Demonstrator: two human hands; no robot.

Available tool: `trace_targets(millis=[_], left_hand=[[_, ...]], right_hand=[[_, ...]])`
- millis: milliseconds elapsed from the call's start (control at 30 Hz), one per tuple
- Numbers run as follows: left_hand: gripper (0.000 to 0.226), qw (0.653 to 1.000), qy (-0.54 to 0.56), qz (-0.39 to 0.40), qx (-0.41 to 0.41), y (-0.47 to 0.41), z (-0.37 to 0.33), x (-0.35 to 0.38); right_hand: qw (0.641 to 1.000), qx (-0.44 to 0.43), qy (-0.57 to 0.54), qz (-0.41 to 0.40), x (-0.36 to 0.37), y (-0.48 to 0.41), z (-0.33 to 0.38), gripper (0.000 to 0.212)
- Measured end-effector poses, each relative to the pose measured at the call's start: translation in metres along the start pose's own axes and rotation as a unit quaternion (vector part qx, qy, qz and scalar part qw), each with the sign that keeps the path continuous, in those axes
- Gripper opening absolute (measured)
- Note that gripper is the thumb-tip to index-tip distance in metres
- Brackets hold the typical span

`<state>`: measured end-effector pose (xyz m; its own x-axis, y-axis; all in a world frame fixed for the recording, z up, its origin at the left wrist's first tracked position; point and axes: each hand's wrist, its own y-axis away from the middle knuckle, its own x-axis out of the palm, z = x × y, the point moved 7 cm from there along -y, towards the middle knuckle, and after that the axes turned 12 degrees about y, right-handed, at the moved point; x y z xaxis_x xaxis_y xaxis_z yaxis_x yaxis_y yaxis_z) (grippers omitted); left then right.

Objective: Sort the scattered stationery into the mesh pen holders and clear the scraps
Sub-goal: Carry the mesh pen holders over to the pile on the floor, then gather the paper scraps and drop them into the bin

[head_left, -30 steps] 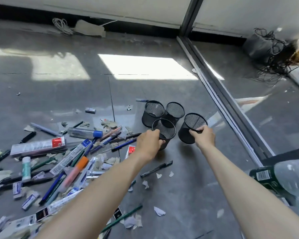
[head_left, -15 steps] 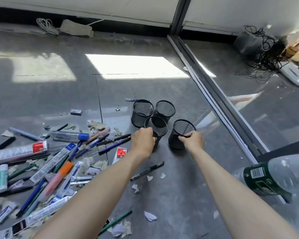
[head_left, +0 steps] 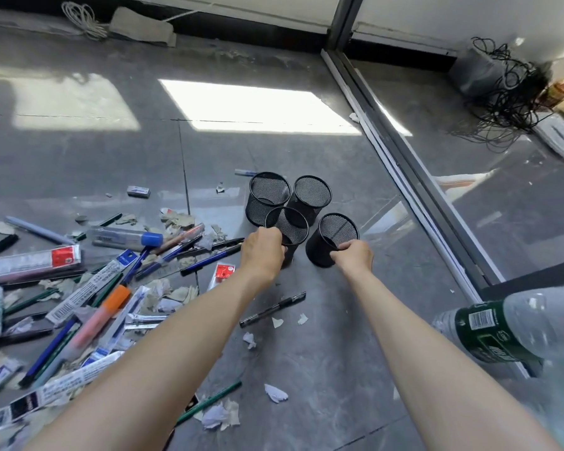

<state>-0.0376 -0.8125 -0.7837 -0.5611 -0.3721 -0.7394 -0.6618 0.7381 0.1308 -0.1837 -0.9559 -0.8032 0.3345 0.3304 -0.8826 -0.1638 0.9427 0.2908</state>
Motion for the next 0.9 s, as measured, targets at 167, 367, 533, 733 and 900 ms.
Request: trace_targets(millis=[167, 367, 533, 733, 900], left_hand=[[0.022, 1.000, 0.006, 0.013, -0.001, 0.004, 0.003, 0.006], [0.018, 0.999, -0.016, 0.036, 0.002, 0.002, 0.002, 0.012], [0.041, 0.998, -0.001, 0.051, 0.036, 0.007, 0.001, 0.013], [0.061, 0.996, -0.048, 0.040, 0.063, 0.010, 0.025, -0.033], [0.051, 0.993, -0.075, 0.085, 0.014, 0.029, 0.103, -0.084]], right_hand=[[1.000, -0.011, 0.003, 0.002, -0.006, 0.005, 0.005, 0.043], [0.999, -0.022, 0.037, -0.015, -0.018, 0.011, 0.012, 0.043], [0.993, -0.027, 0.099, -0.063, -0.027, 0.030, 0.019, 0.038], [0.965, -0.152, 0.112, -0.180, -0.042, 0.059, 0.063, 0.040], [0.935, -0.319, 0.110, -0.106, -0.002, 0.112, 0.136, 0.036]])
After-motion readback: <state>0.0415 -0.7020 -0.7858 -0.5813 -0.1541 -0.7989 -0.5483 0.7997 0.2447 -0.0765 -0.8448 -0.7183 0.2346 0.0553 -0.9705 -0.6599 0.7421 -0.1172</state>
